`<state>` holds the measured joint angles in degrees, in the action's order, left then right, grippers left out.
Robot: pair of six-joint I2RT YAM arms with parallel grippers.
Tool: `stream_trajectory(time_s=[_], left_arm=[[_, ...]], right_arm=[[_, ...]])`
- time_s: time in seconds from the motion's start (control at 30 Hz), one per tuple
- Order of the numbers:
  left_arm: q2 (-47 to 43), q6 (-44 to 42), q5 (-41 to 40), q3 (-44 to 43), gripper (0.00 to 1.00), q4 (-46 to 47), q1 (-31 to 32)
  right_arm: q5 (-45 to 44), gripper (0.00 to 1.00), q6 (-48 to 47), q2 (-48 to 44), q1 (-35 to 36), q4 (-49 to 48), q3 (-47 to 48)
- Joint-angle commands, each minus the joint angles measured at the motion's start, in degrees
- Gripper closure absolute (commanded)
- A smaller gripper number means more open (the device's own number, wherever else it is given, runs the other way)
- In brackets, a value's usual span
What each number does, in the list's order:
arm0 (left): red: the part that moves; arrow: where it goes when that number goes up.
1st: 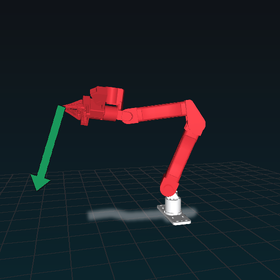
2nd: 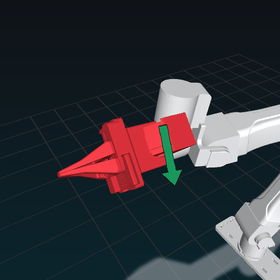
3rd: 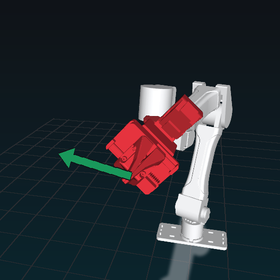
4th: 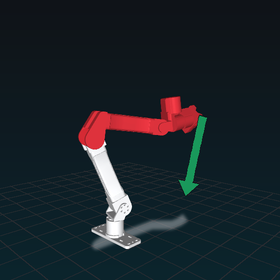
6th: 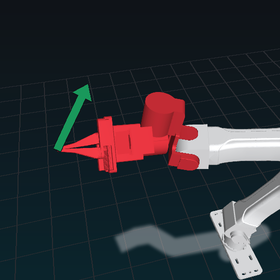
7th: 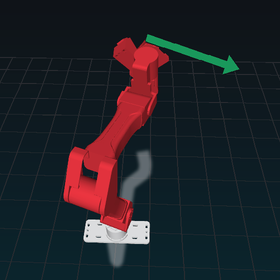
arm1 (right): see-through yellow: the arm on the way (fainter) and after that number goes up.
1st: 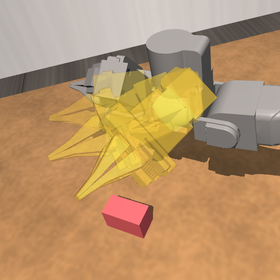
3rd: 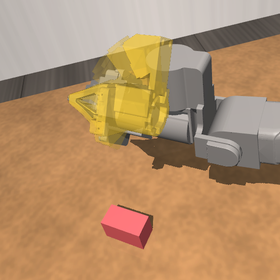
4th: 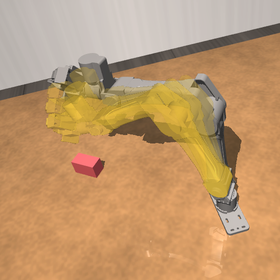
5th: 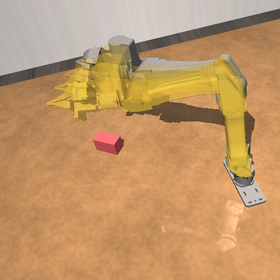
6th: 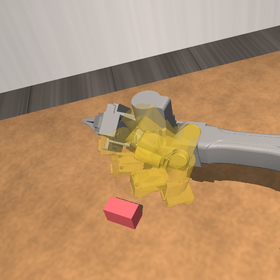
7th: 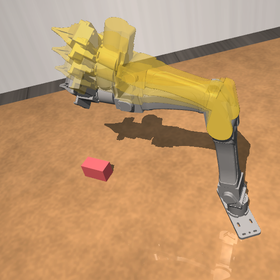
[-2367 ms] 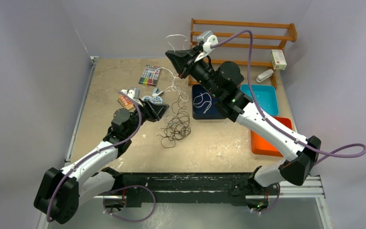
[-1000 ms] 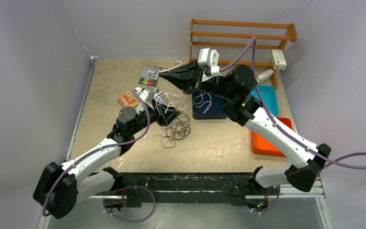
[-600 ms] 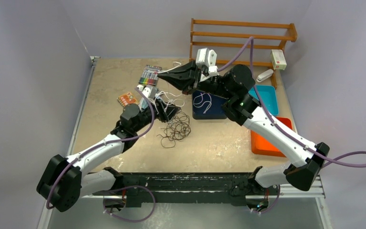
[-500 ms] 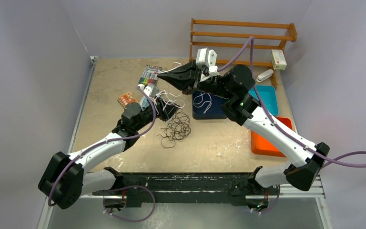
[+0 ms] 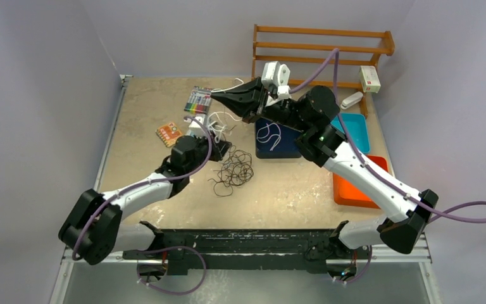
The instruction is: Untangle the cables
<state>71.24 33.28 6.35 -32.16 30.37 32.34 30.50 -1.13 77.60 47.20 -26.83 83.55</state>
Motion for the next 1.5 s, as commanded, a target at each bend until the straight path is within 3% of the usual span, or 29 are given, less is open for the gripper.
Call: stream_trajectory(time_s=[0.0,0.23,0.43,0.6,0.73,1.13,1.47], left_arm=[[5.62,4.00,-12.15,2.10,1.00,-7.88,0.13],[13.22,9.39,-16.60,5.04,1.00,-8.77,0.09],[11.45,8.64,-17.46,5.05,0.98,-9.49,0.09],[-0.25,6.25,-18.68,6.55,0.70,-10.76,0.09],[-10.79,4.84,-19.39,7.33,0.55,-12.62,0.09],[-27.28,-1.42,-12.95,5.07,0.46,-16.37,0.09],[-26.31,-2.28,-6.09,1.68,0.46,-6.22,0.09]], right_arm=[[-3.83,1.00,-1.54,-3.10,-0.09,-2.79,0.92],[-6.35,1.00,-2.31,-4.20,-0.09,-3.11,0.20],[-9.79,1.00,-3.12,-5.00,-0.09,-3.17,-0.57],[-15.86,1.00,-2.89,-5.30,-0.13,-2.01,-1.44],[-18.18,1.00,-3.27,-5.28,-0.18,0.05,-1.55],[-10.59,1.00,-5.84,-6.14,-3.07,8.33,0.29],[1.77,1.00,-5.51,-6.20,-5.17,9.33,0.71]])
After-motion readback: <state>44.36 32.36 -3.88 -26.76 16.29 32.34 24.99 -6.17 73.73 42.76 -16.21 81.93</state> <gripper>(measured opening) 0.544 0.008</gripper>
